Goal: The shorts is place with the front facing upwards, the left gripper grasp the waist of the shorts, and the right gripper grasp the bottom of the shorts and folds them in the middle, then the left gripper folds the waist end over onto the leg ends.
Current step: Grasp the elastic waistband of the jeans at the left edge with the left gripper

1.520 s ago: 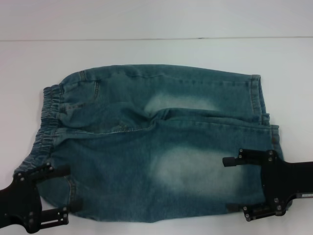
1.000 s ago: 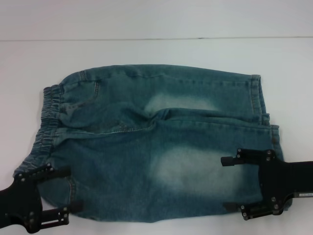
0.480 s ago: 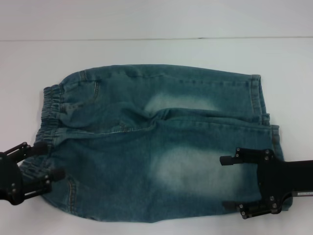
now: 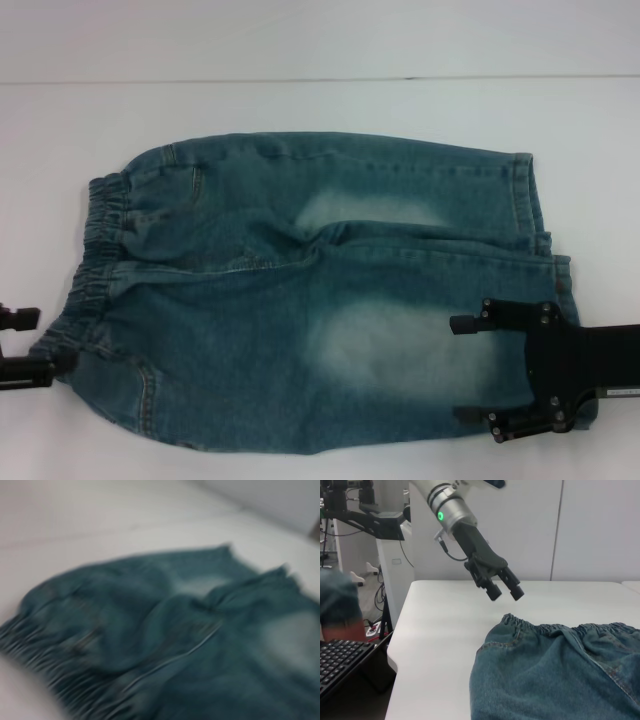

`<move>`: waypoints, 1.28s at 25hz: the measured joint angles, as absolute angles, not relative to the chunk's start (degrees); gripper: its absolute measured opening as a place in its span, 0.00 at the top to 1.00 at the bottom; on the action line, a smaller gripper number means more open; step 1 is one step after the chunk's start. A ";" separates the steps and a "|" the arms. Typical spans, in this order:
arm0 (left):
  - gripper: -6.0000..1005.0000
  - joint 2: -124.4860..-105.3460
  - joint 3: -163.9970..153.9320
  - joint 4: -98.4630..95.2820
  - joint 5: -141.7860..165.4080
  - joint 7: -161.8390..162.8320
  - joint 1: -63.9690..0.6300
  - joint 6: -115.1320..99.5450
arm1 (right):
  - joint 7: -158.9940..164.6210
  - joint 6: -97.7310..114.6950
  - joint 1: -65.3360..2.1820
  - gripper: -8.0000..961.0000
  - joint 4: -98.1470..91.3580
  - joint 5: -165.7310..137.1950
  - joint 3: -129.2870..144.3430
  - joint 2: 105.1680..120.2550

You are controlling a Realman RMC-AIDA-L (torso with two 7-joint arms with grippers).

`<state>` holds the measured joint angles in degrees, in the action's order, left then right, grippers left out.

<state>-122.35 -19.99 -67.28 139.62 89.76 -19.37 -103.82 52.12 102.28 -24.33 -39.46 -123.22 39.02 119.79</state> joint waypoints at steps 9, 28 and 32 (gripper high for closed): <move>0.16 -123.81 -24.86 -67.22 144.13 91.57 -19.38 -92.74 | 52.04 102.14 -24.16 0.05 -39.46 -123.13 38.71 119.79; 0.16 -123.57 -26.44 -66.81 146.92 92.72 -19.79 -95.64 | 52.26 101.91 -24.34 0.05 -39.46 -122.86 38.33 119.89; 0.17 -123.55 -26.46 -66.83 146.99 92.69 -20.05 -96.01 | 52.17 101.81 -24.34 0.05 -39.46 -122.87 38.13 119.88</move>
<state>-123.55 -26.46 -66.83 146.99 92.69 -20.05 -96.01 52.17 101.81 -24.34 -39.46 -122.87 38.13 119.88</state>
